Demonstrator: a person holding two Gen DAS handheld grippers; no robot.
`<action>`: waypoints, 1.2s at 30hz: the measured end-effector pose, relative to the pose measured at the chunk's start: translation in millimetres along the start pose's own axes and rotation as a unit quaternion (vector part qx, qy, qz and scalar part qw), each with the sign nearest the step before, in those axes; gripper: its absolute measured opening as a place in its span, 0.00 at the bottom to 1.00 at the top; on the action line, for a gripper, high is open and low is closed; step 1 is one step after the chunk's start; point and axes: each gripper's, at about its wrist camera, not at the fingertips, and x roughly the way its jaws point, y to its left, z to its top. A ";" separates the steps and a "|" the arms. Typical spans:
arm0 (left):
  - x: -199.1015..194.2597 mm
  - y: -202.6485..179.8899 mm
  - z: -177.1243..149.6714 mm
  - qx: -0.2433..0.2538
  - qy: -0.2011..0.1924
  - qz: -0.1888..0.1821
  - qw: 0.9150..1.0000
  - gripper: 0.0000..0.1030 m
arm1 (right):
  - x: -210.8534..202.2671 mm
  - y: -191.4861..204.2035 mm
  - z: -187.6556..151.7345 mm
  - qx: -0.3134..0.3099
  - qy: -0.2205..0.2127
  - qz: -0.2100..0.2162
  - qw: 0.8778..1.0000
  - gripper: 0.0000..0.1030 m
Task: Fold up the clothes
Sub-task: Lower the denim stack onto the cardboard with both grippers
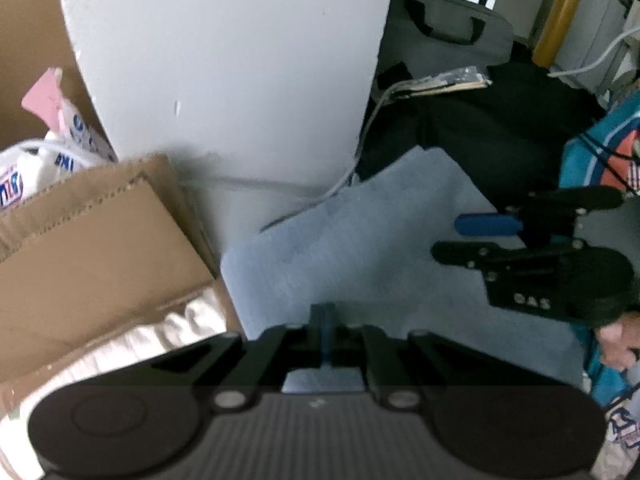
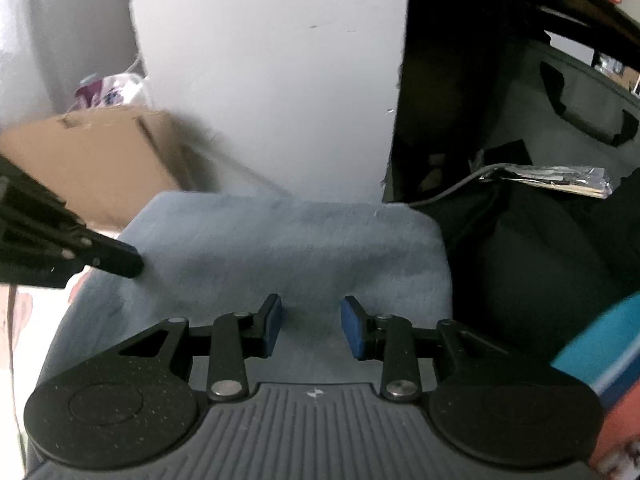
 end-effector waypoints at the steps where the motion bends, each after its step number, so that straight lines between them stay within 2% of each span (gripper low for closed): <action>1: 0.8 1.0 1.4 -0.003 -0.003 -0.001 1.000 0.03 | 4.5 -1.3 2.9 0.000 0.002 0.000 1.000 0.39; 4: 1.7 1.0 4.9 -0.007 -0.019 -0.005 1.000 0.07 | 9.2 -6.3 13.2 0.004 -0.006 -0.004 1.000 0.39; 7: 4.0 -2.5 6.8 -0.004 -0.026 -0.022 0.999 0.23 | 13.4 -11.2 24.6 0.005 -0.016 -0.020 1.000 0.37; 9: 8.5 -6.9 6.4 0.013 -0.023 -0.021 0.999 0.26 | 19.1 -14.1 27.2 0.008 -0.015 -0.020 1.000 0.35; 12: 16.3 -4.3 3.7 0.005 -0.021 -0.013 1.000 0.33 | 27.6 -18.2 29.8 0.017 -0.014 -0.018 1.000 0.33; 17: 21.9 0.4 -4.7 -0.012 -0.028 -0.007 1.000 0.41 | 36.7 -24.5 33.3 0.032 -0.020 -0.015 0.999 0.31; 22: 27.6 0.5 -7.0 -0.018 -0.029 -0.003 0.999 0.43 | 52.0 -29.0 33.8 0.041 -0.006 -0.009 0.999 0.32; 24: 31.2 -2.3 -6.8 -0.009 -0.031 0.006 0.999 0.50 | 59.3 -31.6 31.5 0.042 0.004 -0.001 0.999 0.33; 29: 24.3 0.3 -3.0 -0.006 -0.022 -0.001 1.000 0.48 | 60.1 -33.8 36.7 0.051 0.016 0.009 0.999 0.33; 32: 13.9 -3.2 -3.4 0.001 -0.025 -0.006 1.000 0.38 | 50.5 -26.9 39.0 0.042 0.016 -0.001 0.999 0.35; 35: 0.1 -7.0 -4.9 0.015 -0.029 -0.010 0.999 0.25 | 28.6 -15.5 37.9 0.021 0.014 0.008 1.000 0.43; 36: -5.1 -6.9 -4.8 0.018 -0.032 -0.013 0.999 0.24 | 21.5 -13.0 36.3 0.016 0.010 0.012 1.000 0.44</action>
